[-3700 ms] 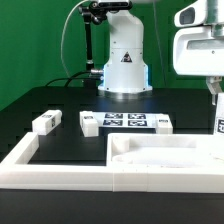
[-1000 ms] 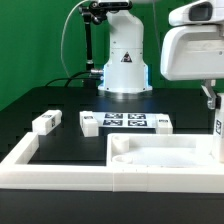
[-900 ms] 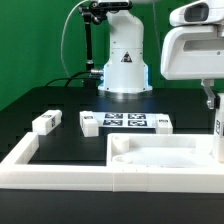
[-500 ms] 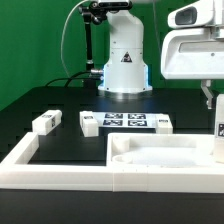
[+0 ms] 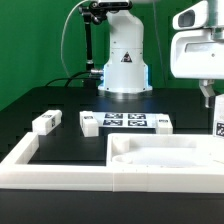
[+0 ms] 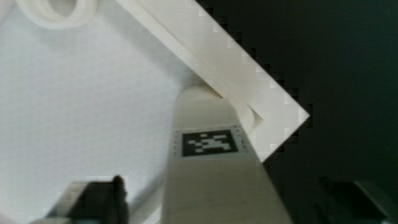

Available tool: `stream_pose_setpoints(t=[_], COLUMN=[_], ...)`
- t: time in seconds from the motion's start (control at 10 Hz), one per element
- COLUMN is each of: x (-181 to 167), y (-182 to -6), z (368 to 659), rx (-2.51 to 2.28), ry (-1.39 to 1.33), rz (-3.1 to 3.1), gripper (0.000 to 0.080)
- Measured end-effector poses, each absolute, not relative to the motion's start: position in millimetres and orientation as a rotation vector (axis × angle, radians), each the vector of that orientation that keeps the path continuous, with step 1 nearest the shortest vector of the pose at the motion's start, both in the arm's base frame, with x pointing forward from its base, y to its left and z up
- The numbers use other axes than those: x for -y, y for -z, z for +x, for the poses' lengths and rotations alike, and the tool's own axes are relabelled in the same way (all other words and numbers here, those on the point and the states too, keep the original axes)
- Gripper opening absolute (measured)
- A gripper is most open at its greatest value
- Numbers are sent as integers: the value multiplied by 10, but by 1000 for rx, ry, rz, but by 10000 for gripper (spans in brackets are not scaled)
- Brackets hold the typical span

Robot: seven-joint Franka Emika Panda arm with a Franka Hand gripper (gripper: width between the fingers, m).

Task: Assemble desk

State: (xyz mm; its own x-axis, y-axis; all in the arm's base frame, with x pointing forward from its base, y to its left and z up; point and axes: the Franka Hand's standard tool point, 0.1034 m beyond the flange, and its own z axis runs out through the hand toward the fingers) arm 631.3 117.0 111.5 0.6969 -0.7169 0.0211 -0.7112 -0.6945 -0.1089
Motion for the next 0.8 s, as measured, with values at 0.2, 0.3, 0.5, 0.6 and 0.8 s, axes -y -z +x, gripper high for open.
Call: stream_pose_setpoints(t=[0.2, 0.3, 0.5, 0.6, 0.8], x=[-1190, -1200, -1197, -1197, -1186], y=[-1133, -1147, -1138, -1137, -1134], z=[6324, 6339, 6335, 6335, 6336], rx=[-1094, -991, -796, -709, -353], ry=[102, 112, 120, 124, 139], rz=[-2848, -2885, -2950, -2975, -3054], gripper=[621, 645, 648, 649, 649])
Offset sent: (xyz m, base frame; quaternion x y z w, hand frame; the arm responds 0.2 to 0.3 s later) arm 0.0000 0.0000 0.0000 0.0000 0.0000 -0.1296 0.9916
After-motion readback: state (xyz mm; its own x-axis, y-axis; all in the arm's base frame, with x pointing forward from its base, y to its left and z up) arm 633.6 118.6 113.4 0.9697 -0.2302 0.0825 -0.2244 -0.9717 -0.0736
